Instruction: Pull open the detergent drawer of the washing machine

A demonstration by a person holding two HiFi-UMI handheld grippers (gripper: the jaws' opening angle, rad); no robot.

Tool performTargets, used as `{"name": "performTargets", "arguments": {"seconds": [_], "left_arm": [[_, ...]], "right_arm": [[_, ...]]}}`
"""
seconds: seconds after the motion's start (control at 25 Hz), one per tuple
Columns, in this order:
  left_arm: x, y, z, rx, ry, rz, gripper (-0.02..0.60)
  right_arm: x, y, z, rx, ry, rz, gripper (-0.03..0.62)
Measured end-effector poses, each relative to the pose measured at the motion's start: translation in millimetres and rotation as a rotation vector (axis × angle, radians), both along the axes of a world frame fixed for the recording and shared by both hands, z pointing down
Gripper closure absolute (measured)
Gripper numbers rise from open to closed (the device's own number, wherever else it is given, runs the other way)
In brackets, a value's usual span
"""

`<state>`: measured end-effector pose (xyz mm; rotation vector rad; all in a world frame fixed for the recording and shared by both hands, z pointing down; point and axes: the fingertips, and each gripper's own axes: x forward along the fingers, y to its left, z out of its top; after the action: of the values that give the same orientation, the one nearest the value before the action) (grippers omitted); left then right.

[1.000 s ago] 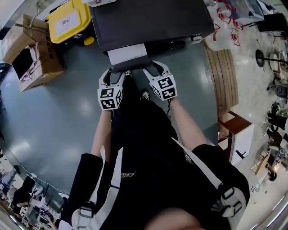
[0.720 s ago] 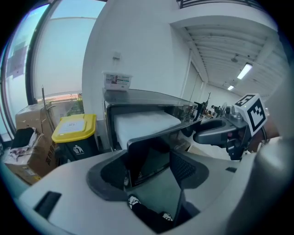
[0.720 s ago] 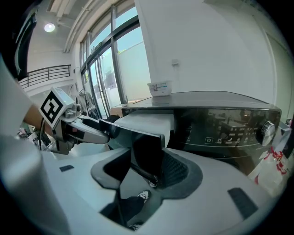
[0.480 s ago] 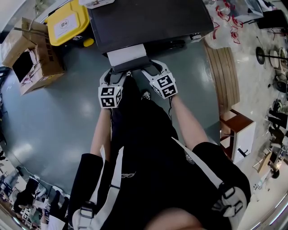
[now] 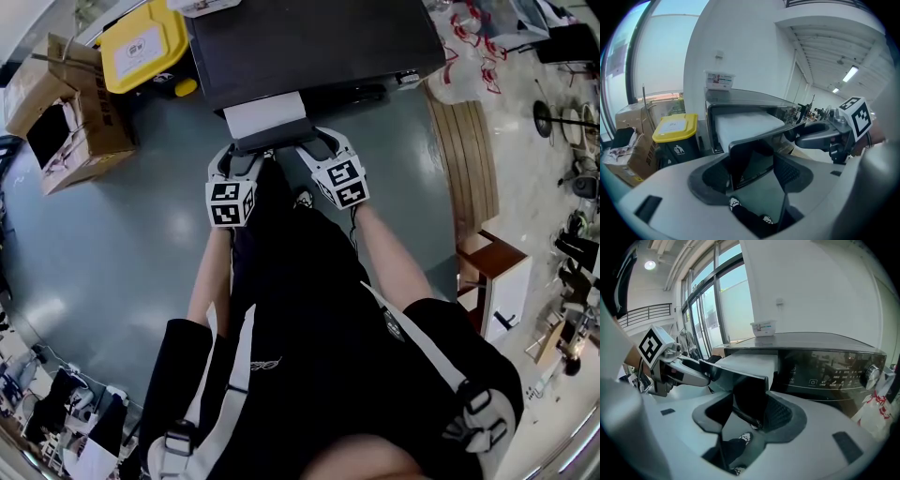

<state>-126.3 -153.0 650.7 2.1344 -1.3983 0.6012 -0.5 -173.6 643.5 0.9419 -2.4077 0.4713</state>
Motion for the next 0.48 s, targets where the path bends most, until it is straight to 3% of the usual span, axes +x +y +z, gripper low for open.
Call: {"name": "performTargets", "arguments": {"seconds": [0.48], "left_arm": [[2.3, 15.7, 1.5, 0.020, -0.012, -0.016, 0.296]], "right_arm": [[3.4, 14.6, 0.0, 0.009, -0.006, 0.011, 0.379]]}}
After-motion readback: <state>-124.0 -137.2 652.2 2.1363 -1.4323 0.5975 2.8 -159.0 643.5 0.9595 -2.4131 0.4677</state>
